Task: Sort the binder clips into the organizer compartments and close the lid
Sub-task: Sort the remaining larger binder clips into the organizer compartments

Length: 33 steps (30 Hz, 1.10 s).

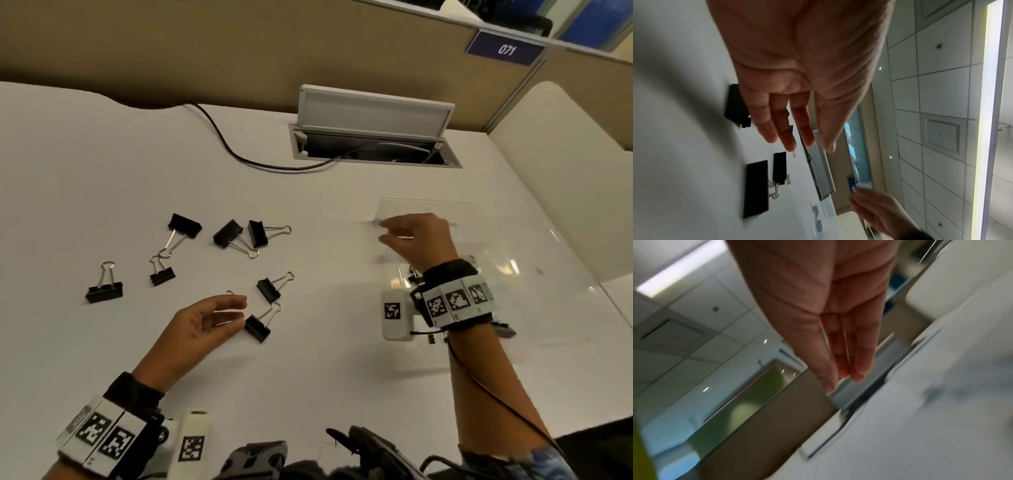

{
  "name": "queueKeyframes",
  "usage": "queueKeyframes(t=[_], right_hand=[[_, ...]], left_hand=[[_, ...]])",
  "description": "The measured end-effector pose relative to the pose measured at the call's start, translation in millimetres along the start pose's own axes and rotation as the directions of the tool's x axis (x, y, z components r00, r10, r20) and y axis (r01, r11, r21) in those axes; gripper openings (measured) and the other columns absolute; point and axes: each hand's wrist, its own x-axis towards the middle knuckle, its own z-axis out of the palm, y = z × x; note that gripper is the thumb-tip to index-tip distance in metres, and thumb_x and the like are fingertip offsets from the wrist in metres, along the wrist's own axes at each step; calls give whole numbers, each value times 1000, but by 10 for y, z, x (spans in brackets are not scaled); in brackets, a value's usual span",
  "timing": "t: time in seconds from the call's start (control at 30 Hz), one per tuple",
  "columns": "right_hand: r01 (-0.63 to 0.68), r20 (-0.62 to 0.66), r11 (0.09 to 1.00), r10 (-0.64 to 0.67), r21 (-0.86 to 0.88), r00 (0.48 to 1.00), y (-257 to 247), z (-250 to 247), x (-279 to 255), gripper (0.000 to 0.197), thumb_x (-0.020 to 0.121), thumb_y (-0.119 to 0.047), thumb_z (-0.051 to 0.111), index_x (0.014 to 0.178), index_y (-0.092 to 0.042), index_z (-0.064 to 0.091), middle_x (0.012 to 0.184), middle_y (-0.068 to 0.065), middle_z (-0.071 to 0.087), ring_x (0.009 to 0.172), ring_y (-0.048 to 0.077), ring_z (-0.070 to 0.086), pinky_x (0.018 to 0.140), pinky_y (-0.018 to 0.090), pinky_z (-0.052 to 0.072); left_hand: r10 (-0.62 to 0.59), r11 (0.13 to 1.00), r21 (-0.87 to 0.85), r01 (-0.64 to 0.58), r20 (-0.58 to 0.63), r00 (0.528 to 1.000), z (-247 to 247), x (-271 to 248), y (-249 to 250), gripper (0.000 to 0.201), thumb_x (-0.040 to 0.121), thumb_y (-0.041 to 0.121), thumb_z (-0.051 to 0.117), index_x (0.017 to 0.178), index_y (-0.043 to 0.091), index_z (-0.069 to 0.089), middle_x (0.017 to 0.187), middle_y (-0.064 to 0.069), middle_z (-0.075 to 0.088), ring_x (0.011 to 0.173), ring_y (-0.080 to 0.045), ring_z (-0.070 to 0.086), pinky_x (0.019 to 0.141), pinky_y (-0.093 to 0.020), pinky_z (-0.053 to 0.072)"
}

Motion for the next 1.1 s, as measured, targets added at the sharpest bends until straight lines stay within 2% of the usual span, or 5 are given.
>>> queueKeyframes(t=[0.23,0.43,0.57,0.73,1.1], right_hand=[[177,351,984,-155,-29,923,-866,1204,530,38,82,-27,67,118,-15,61,121,7,63,106,20,59,91,23,43],[249,579,946,-87,-208,811,-1230,1839,664,67,84,-52,55,142,-34,26,149,12,27,134,35,26,107,48,30],[412,600,849,-148,-331,786,-1296,2013,641,57,81,-53,56,132,-32,43,132,6,46,122,33,40,97,45,40],[443,613,859,-209,-258,762,-1090,1870,670,37,81,-36,65,114,-20,61,116,7,60,109,28,54,92,38,46],[426,483,898,-326,-109,813,-480,1283,256,37,72,-8,71,108,-14,68,126,9,57,113,27,54,93,36,46]], left_hand=[[-2,999,-40,0,-65,998,-138,-89,-1,32,80,1,67,107,17,67,110,11,70,100,-9,67,79,-12,51],[-24,994,-107,7,-166,986,-316,-186,-50,31,79,0,67,105,16,67,107,8,71,99,-10,67,79,-12,50],[-61,991,-128,34,-213,975,-394,-230,-118,30,80,1,67,105,17,67,108,12,70,100,-8,67,79,-12,50],[-78,988,-149,47,-208,975,-372,-218,-128,30,81,0,66,106,17,66,109,13,69,99,-7,67,79,-11,50],[-113,987,-128,102,-84,990,-179,-171,-81,28,82,11,68,108,22,67,110,11,69,101,-10,67,79,-17,51]])
